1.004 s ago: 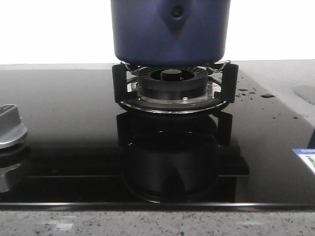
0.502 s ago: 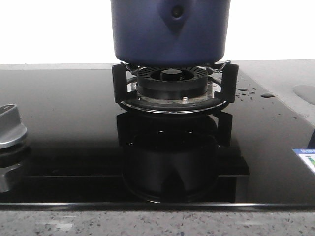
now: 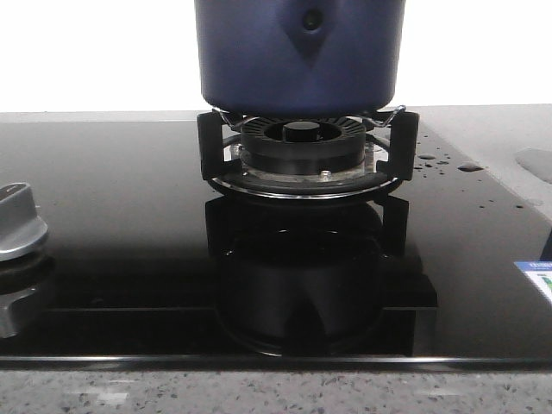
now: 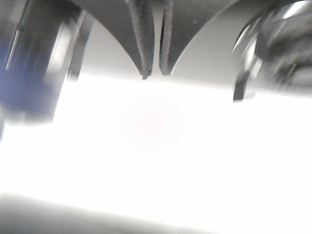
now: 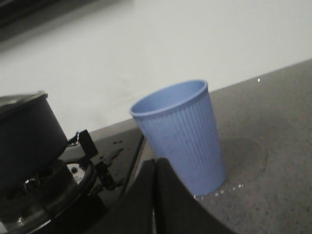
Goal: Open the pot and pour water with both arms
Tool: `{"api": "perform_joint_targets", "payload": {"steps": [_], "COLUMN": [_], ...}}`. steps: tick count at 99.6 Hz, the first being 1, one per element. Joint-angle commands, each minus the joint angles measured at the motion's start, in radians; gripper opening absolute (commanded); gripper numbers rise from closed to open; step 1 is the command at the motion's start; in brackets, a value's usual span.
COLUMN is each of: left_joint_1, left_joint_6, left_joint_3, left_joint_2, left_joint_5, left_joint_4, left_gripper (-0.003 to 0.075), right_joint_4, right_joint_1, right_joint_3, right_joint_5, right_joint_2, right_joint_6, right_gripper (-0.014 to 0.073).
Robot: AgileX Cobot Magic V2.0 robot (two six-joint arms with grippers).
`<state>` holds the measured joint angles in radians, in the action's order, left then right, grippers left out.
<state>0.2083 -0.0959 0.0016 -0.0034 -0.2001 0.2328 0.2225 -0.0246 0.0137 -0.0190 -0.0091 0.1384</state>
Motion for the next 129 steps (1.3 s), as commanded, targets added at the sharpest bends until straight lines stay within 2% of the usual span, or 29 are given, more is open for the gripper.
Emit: {"api": "perform_joint_targets", "payload": {"steps": [1, 16, 30, 73, 78, 85, 95, 112, 124, 129], "left_joint_1": [0.0, 0.0, 0.0, 0.0, 0.0, 0.0, 0.0, 0.0, 0.001, 0.008], "left_joint_6": [-0.015, -0.015, -0.015, -0.015, -0.012, -0.004, -0.004, 0.0, 0.125, 0.247], "left_joint_3": [0.044, 0.034, 0.014, -0.011, -0.028, -0.07, -0.167, -0.368, -0.494, -0.536], "left_joint_2": [-0.03, -0.03, -0.03, -0.03, -0.03, -0.008, 0.067, 0.284, 0.446, 0.505], "left_joint_5": [-0.162, -0.193, -0.216, -0.202, -0.146, -0.002, 0.226, 0.462, 0.604, 0.649], "left_joint_4": [0.192, 0.426, 0.426, 0.428, 0.428, 0.406, 0.289, 0.137, 0.191, 0.27], "left_gripper": [-0.002, -0.002, -0.002, -0.002, -0.002, -0.002, -0.002, -0.002, -0.0016, -0.0003], "right_joint_4": [0.019, 0.019, 0.019, 0.019, 0.019, 0.019, 0.0, -0.044, -0.044, -0.044], "right_joint_1": [-0.005, -0.005, -0.005, -0.003, -0.004, -0.004, -0.004, -0.004, -0.004, -0.002], "right_joint_3": [-0.061, -0.159, -0.249, -0.276, -0.281, -0.305, -0.377, -0.542, -0.642, -0.671], "right_joint_5": [0.001, 0.125, 0.218, 0.16, 0.168, 0.224, 0.37, 0.642, 0.836, 0.893], "right_joint_2": [-0.016, 0.025, 0.098, 0.237, 0.245, 0.261, 0.308, 0.446, 0.544, 0.572], "right_joint_6": [-0.003, -0.003, -0.003, -0.005, -0.005, -0.009, -0.017, -0.018, -0.018, -0.032], "right_gripper": [-0.0064, -0.0064, -0.0064, -0.0064, -0.0064, -0.0064, -0.0064, -0.0064, -0.0065, -0.0066]}}
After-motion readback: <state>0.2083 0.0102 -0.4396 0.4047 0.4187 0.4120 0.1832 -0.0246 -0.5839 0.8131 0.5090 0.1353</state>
